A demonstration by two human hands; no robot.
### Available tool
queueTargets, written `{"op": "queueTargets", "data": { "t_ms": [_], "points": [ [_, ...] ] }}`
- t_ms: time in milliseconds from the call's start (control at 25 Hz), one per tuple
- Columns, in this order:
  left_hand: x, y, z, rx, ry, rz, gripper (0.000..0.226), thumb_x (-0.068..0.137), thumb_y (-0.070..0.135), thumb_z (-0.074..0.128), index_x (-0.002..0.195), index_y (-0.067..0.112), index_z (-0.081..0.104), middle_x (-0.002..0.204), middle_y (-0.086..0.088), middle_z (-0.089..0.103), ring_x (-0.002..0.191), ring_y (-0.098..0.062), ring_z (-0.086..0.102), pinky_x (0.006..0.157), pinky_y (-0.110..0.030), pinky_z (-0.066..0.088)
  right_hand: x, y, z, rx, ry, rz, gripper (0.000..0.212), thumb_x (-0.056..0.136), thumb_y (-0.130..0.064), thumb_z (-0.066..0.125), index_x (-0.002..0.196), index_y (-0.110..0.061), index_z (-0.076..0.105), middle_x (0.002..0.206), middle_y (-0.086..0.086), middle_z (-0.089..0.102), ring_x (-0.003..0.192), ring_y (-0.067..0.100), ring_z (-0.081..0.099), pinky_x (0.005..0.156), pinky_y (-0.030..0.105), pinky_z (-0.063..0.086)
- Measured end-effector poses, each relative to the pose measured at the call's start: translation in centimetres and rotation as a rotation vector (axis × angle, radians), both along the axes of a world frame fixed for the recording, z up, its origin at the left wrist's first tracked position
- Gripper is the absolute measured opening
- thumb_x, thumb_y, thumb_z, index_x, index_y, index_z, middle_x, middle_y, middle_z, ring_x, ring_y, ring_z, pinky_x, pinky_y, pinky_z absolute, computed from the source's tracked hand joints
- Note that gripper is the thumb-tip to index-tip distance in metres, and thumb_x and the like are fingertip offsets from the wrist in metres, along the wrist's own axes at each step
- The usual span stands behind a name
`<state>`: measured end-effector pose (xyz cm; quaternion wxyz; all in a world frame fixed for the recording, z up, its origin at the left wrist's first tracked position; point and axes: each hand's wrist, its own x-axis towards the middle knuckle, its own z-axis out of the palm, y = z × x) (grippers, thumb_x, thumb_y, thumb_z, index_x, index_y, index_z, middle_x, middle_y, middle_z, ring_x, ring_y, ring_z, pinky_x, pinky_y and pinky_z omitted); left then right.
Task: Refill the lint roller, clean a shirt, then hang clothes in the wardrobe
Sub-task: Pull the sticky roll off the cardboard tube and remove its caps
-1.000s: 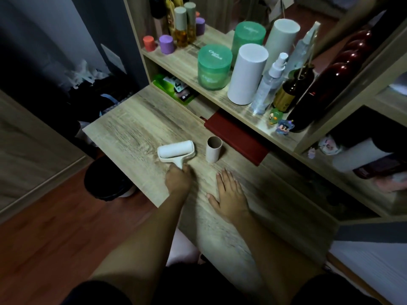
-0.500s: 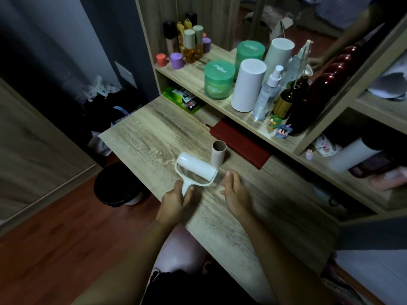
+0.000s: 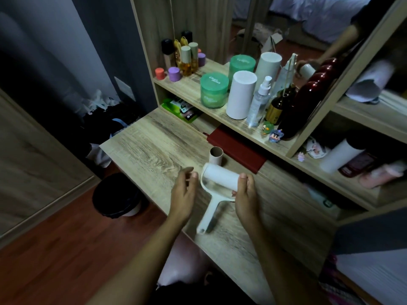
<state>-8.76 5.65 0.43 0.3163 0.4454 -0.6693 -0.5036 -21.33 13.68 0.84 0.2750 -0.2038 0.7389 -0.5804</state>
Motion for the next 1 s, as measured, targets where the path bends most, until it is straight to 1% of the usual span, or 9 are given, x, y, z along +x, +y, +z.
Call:
{"op": "queueTargets", "data": {
  "t_ms": [80, 160, 320, 400, 520, 600, 680, 840, 1000],
  "points": [
    [0.1, -1.0, 0.6, 0.019, 0.051, -0.129, 0.038, 0.085, 0.05, 0.051, 0.118, 0.032, 0.055, 0.112, 0.007, 0.059, 0.095, -0.007, 0.062, 0.079, -0.025, 0.053, -0.1, 0.5, -0.1, 0.006, 0.061, 0.059, 0.012, 0.1, -0.025, 0.033, 0.101, -0.021, 0.045, 0.102, 0.006, 0.053, 0.089, 0.02, 0.056, 0.054, 0.004, 0.043],
    [0.1, -1.5, 1.2, -0.003, 0.051, -0.199, 0.034, 0.081, 0.048, 0.06, 0.113, 0.035, 0.06, 0.11, 0.002, 0.062, 0.09, -0.012, 0.064, 0.078, -0.031, 0.055, -0.1, 0.7, -0.1, -0.004, 0.065, 0.053, 0.013, 0.1, -0.024, 0.034, 0.102, -0.02, 0.046, 0.102, 0.006, 0.053, 0.09, 0.02, 0.055, 0.054, 0.002, 0.043],
    [0.0, -1.6, 1.9, -0.042, 0.052, -0.166, 0.039, 0.076, 0.041, 0.07, 0.112, 0.025, 0.064, 0.108, 0.007, 0.061, 0.088, -0.018, 0.064, 0.076, -0.033, 0.056, -0.3, 0.6, 0.4, -0.043, 0.108, 0.061, 0.014, 0.098, -0.033, 0.035, 0.097, -0.024, 0.047, 0.089, -0.006, 0.055, 0.083, 0.01, 0.056, 0.062, 0.016, 0.046],
    [0.0, -1.6, 1.9, 0.016, 0.089, -0.143, 0.041, 0.073, 0.041, 0.073, 0.109, 0.023, 0.064, 0.108, 0.004, 0.062, 0.086, -0.023, 0.065, 0.076, -0.037, 0.056, -0.6, 0.5, 0.6, -0.054, 0.156, 0.076, 0.023, 0.089, -0.042, 0.033, 0.095, -0.024, 0.047, 0.087, -0.008, 0.054, 0.084, 0.006, 0.056, 0.065, 0.02, 0.047],
    [0.2, -1.6, 1.9, 0.186, 0.182, -0.162, 0.04, 0.068, 0.039, 0.076, 0.101, 0.023, 0.063, 0.099, 0.005, 0.063, 0.078, -0.027, 0.063, 0.075, -0.039, 0.053, -1.0, 0.5, 0.6, -0.057, 0.176, 0.092, 0.028, 0.085, -0.045, 0.032, 0.096, -0.024, 0.048, 0.094, 0.001, 0.056, 0.088, 0.011, 0.058, 0.066, 0.021, 0.048],
    [0.3, -1.6, 2.0, 0.284, 0.24, -0.197, 0.036, 0.067, 0.033, 0.078, 0.096, 0.023, 0.06, 0.092, 0.002, 0.062, 0.076, -0.025, 0.06, 0.075, -0.039, 0.05, -1.1, 0.5, 0.7, -0.051, 0.182, 0.118, 0.029, 0.085, -0.045, 0.032, 0.096, -0.024, 0.048, 0.09, -0.004, 0.056, 0.087, 0.007, 0.057, 0.065, 0.02, 0.047],
    [0.3, -1.6, 2.0, 0.312, 0.244, -0.224, 0.041, 0.065, 0.036, 0.078, 0.095, 0.021, 0.056, 0.088, 0.0, 0.061, 0.075, -0.024, 0.059, 0.074, -0.039, 0.048, -1.3, 0.4, 0.9, -0.043, 0.187, 0.135, 0.027, 0.085, -0.045, 0.032, 0.093, -0.026, 0.048, 0.088, -0.012, 0.054, 0.086, 0.004, 0.056, 0.066, 0.022, 0.049],
    [0.0, -1.2, 2.1, 0.282, 0.206, -0.236, 0.04, 0.067, 0.041, 0.076, 0.092, 0.024, 0.05, 0.096, -0.006, 0.057, 0.075, -0.021, 0.059, 0.071, -0.035, 0.048, -2.0, 0.4, 1.0, -0.028, 0.192, 0.144, 0.016, 0.087, -0.045, 0.032, 0.082, -0.039, 0.047, 0.086, -0.013, 0.055, 0.085, 0.007, 0.057, 0.068, 0.034, 0.052],
    [-0.5, -0.5, 2.2, 0.28, 0.231, -0.199, 0.024, 0.087, 0.016, 0.064, 0.094, 0.018, 0.041, 0.098, -0.017, 0.054, 0.07, -0.016, 0.068, 0.062, -0.023, 0.05, -2.1, 0.3, 0.9, -0.038, 0.211, 0.167, 0.016, 0.086, -0.042, 0.034, 0.08, -0.033, 0.046, 0.083, -0.01, 0.055, 0.081, 0.009, 0.058, 0.064, 0.035, 0.05]
  ]
}}
